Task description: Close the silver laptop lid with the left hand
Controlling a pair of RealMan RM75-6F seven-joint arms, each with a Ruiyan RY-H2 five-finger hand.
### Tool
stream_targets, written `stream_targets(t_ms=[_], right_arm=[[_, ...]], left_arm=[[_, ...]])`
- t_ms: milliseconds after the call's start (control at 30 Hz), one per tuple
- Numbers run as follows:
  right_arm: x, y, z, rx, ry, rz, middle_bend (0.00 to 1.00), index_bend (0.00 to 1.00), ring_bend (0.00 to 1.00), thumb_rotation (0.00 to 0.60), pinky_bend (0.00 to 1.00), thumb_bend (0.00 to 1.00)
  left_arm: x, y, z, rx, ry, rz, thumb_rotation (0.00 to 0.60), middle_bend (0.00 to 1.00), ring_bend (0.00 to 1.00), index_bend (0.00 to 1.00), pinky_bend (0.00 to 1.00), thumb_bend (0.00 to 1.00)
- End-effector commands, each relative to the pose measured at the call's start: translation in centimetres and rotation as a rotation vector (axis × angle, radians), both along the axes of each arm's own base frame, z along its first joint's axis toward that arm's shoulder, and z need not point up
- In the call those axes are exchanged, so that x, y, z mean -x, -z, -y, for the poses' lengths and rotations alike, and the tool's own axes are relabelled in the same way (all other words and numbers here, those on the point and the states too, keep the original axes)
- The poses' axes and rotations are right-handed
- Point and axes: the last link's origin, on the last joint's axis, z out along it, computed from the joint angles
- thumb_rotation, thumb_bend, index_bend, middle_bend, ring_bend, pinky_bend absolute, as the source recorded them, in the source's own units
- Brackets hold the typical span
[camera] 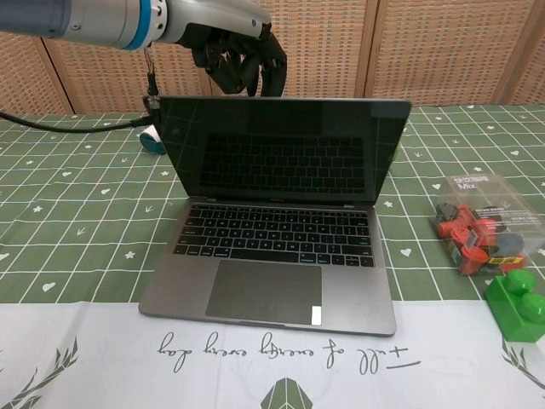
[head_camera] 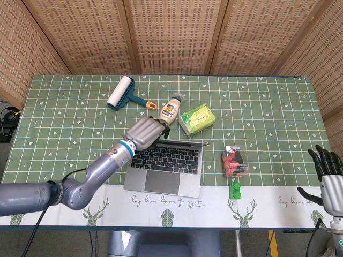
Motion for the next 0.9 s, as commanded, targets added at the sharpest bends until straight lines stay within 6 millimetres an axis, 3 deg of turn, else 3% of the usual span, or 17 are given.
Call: stream_targets(t_ms=[33,367,900], right_arm=[[-0.1,0.0,-0.1,-0.003,-0.002,0.000,0.00,0.00,0.00,0.600,0.00,0.06],[-0.4,0.0,-0.4,-0.001,-0.020,0.001,0.00,0.00,0.00,0.600,0.00,0.06],[-0.6,0.1,-0.6,-0.002,-0.026,-0.004,0.00,0.00,0.00,0.600,0.00,0.06]], left_arm=[[1.5,-0.5,2.2,0.035,0.025,-0.015,0.600,0.36,0.32,0.42,0.34,1.00],[5.9,1.5,6.0,0.148,0.040,-0.078,0.600,0.35,0.32,0.40,0.33,1.00],[11.0,7.3,7.4,0.246,-0.032,-0.136,0.600,0.34,0.32,0.39,0.33,1.00]])
